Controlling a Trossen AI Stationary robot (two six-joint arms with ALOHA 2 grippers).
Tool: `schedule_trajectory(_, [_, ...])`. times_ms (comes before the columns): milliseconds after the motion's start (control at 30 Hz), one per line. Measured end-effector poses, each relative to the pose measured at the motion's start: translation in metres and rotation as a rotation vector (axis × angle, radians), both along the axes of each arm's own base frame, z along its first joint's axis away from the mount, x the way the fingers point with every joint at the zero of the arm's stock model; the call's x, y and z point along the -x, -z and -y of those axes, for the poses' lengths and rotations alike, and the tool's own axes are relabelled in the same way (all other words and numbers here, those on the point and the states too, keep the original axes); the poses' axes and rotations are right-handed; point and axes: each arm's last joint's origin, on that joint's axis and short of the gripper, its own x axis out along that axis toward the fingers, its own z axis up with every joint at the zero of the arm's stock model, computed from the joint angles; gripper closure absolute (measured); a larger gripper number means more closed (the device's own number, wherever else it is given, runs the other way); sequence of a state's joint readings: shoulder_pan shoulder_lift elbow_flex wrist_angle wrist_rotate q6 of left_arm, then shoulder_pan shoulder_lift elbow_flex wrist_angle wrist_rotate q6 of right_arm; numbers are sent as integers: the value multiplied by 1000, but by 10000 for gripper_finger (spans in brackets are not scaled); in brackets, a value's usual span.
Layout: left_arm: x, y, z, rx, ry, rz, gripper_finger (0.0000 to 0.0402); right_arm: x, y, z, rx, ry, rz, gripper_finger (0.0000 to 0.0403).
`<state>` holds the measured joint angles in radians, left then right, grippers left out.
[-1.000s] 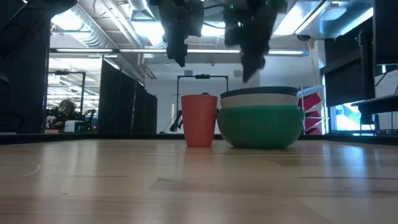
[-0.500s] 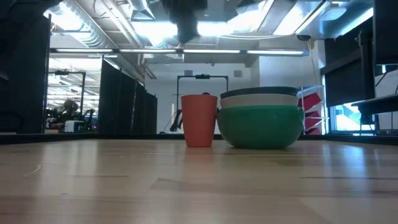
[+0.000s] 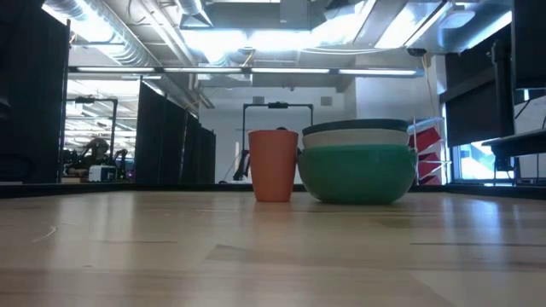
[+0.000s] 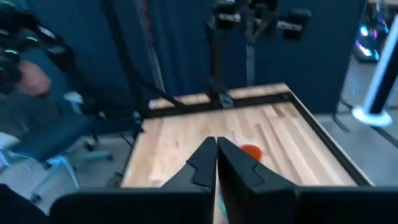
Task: Nest bowls inside each other
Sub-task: Return to Home Position
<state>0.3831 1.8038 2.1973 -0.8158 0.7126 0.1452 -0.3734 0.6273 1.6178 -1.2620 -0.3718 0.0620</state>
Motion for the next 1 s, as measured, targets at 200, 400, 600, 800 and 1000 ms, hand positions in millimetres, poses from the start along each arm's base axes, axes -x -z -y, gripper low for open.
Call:
schedule_trajectory(200, [2,-12,19,-2,-35,37,402,48,32,-17,-43,67,77,403])
schedule_trajectory(400, [5,-25,39,5,-69,80,402,87,71,-31,-91,128,160,403])
schedule_trajectory(600, [15,-36,49,3,-126,103,401,97,115,-32,-116,213,174,403])
schedule_trajectory(800, [29,-47,56,0,-168,132,401,70,139,-16,-76,247,73,403])
schedule_trajectory(1000, [34,-50,65,-7,-198,124,401,32,147,0,-47,222,135,403])
